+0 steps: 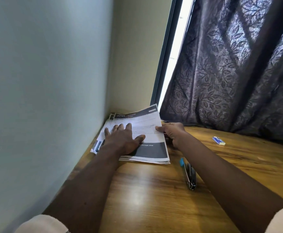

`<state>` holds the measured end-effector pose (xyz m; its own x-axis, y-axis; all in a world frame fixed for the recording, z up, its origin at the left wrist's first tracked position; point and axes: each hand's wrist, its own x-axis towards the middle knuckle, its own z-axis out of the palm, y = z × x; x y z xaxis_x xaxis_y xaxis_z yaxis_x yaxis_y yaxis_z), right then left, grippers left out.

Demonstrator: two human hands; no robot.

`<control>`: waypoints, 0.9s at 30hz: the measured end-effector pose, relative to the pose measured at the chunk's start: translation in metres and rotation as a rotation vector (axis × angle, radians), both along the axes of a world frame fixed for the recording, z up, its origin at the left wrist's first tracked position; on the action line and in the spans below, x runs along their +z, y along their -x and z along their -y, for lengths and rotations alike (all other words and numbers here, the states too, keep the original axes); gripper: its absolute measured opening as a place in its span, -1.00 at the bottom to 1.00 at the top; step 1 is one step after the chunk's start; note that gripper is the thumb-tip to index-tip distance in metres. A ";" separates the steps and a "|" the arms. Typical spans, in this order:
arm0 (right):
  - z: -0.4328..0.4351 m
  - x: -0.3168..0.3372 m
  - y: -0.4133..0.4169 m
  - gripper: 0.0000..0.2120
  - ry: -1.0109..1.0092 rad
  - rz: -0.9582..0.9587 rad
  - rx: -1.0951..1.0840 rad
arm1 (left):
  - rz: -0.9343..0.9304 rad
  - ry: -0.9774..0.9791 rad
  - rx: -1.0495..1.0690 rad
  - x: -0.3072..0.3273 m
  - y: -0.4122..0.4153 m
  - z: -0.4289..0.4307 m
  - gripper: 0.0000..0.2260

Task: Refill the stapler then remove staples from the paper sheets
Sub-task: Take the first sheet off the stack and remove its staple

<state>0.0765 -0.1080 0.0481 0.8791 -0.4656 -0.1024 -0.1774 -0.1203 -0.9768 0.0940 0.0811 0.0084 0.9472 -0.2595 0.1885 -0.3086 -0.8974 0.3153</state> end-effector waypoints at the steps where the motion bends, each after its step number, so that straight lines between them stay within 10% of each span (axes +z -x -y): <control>1: 0.001 -0.002 -0.001 -0.70 -0.027 0.043 -0.015 | 0.023 0.015 0.008 0.001 0.000 0.000 -0.25; 5: 0.013 -0.005 -0.003 -0.65 -0.162 0.254 -0.046 | 0.137 0.155 0.051 0.006 -0.002 0.002 -0.29; 14: 0.056 0.014 0.050 -0.62 -0.116 0.520 0.170 | 0.076 1.158 -0.063 0.032 0.004 0.007 -0.56; 27: 0.112 -0.009 0.093 -0.86 0.883 0.714 0.002 | 0.581 0.553 -0.303 0.024 0.028 0.027 -0.80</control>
<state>-0.0168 -0.2204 0.0392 0.6053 -0.1248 0.7861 0.3872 -0.8167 -0.4279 0.0659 0.0539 0.0322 0.5659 -0.2136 0.7963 -0.7585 -0.5135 0.4013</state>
